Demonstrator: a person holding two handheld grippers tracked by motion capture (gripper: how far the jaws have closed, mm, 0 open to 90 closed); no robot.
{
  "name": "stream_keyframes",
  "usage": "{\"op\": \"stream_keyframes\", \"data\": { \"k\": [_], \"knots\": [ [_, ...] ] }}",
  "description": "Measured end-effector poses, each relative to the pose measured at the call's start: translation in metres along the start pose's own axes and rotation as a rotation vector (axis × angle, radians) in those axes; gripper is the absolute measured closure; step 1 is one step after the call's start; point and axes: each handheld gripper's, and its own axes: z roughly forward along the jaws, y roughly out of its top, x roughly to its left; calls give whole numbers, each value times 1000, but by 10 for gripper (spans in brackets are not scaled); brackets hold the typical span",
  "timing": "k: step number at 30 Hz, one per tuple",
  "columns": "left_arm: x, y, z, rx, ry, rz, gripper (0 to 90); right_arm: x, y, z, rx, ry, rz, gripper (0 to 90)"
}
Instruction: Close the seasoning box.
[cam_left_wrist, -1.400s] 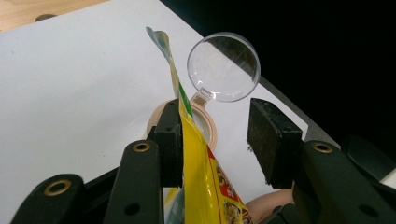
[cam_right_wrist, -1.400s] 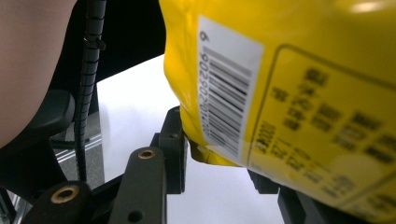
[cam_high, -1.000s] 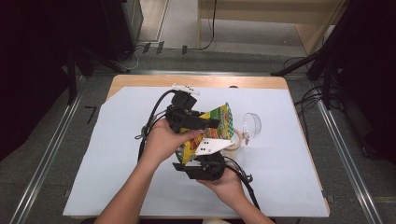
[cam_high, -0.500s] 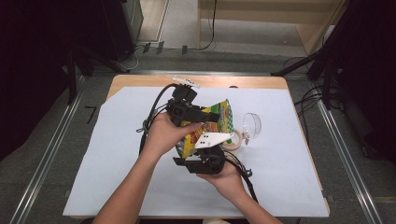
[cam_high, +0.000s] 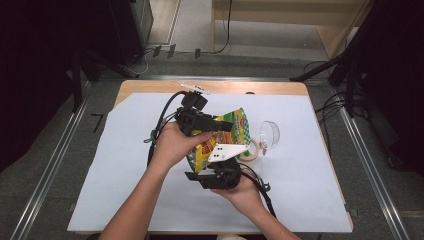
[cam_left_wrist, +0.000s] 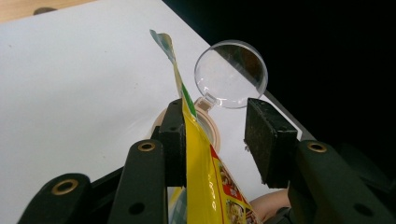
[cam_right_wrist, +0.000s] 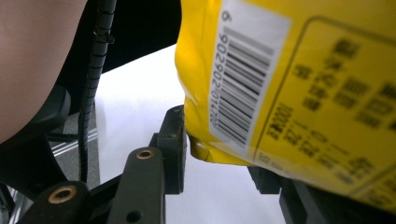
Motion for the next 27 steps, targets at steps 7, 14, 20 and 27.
{"op": "stream_keyframes", "data": {
  "k": [7, 14, 20, 27],
  "knots": [
    [1, 0, 0, -8, -10, -6, 615, -1, 1, 0, 12, -16, -10, 652],
    [1, 5, 2, 12, 17, -8, 624, -3, 3, 2, 18, -18, -1, 651],
    [1, 8, 5, 20, 32, -14, 628, -5, 4, -1, 13, -20, 6, 647],
    [3, 9, 5, 30, 37, -17, 662, -6, 4, 0, 11, -19, 12, 649]
  ]
}}
